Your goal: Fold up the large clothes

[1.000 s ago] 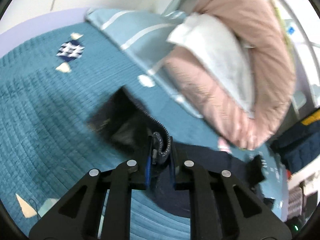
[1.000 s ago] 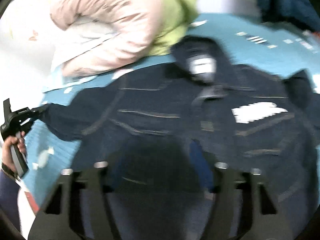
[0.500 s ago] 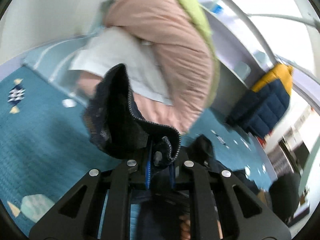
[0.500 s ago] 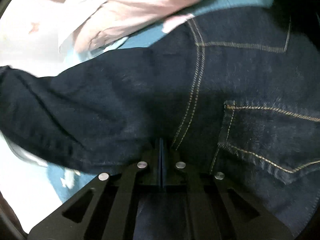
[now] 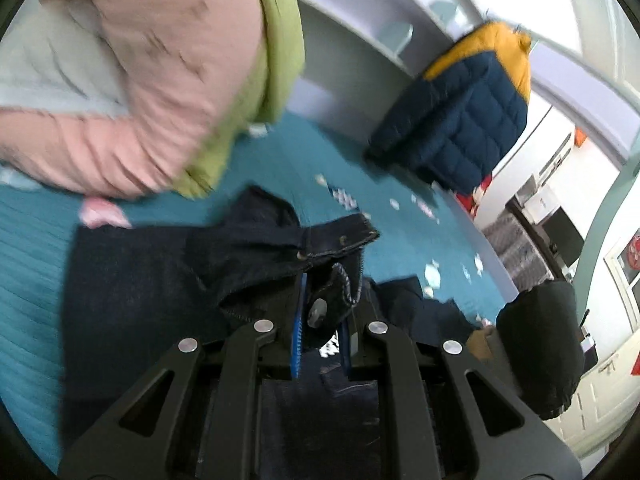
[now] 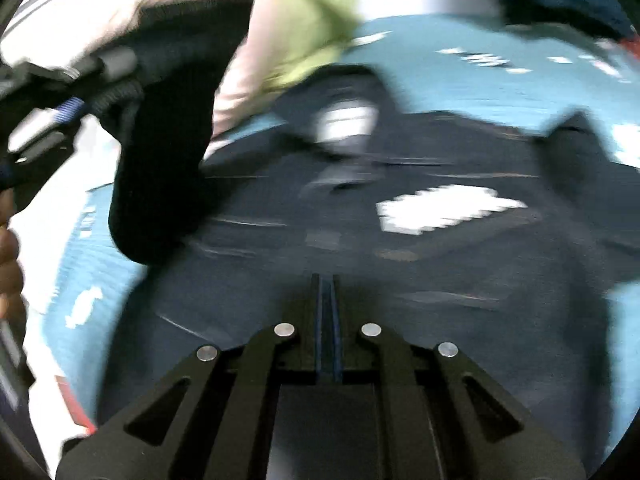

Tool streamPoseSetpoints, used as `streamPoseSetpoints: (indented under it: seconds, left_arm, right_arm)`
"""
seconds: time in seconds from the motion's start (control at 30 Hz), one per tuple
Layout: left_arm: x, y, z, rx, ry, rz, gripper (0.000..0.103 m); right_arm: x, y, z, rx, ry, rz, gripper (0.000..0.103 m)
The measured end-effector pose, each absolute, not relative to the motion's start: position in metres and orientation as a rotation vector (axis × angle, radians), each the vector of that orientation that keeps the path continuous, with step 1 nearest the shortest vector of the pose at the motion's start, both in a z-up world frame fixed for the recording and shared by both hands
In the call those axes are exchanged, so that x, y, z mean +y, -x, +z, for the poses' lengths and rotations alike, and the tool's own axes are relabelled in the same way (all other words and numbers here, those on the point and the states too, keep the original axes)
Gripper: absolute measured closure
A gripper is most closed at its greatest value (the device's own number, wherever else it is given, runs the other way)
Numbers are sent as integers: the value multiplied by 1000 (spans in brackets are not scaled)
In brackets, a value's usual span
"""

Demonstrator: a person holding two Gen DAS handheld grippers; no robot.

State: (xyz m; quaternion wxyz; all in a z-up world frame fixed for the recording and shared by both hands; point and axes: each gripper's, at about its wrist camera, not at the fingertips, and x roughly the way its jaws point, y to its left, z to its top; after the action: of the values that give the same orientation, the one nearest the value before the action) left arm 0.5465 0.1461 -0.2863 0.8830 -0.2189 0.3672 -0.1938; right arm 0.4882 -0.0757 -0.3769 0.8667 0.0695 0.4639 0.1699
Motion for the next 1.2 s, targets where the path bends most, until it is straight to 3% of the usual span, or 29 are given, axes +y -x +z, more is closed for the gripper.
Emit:
streamPoseSetpoints:
  seconds: [0.3,0.4,0.43,0.6,0.77,0.83,0.9,1.0,1.2]
  left_arm:
    - [51,-584,-393,988,364,-314,88]
    - [41,-581,-406,1013,337,-300,77]
    - [37,-580,-408,1020,340,-298,69]
    - [23,-571,-402,1017,338,-323,52]
    - [4,-564,-390,991,344,-373,44]
    - [-5,-559,-385,974,281,-372,42]
    - [-10,-556,-384,974,228,-358,42]
    - [-3,-551,-384,971,218,-338,42]
    - [30,-539,-380,959,149,-236,38]
  right_arm:
    - [-216,-458,-398,963,-251,103,97]
    - [-246,-455,-389,919,-280,22,93]
    - [-251,-455,-385,902,-285,-7,91]
    - [-299,-449,-379,824,-439,-161,75]
    - [-325,-455,-384,789,-608,-209,60]
    - [-331,-465,-390,778,-660,-236,59]
    - [-333,-477,-392,783,-699,-260,48]
    - [-338,-490,-402,827,-735,-377,48]
    - [-353,-502,-422,733,-933,-472,49]
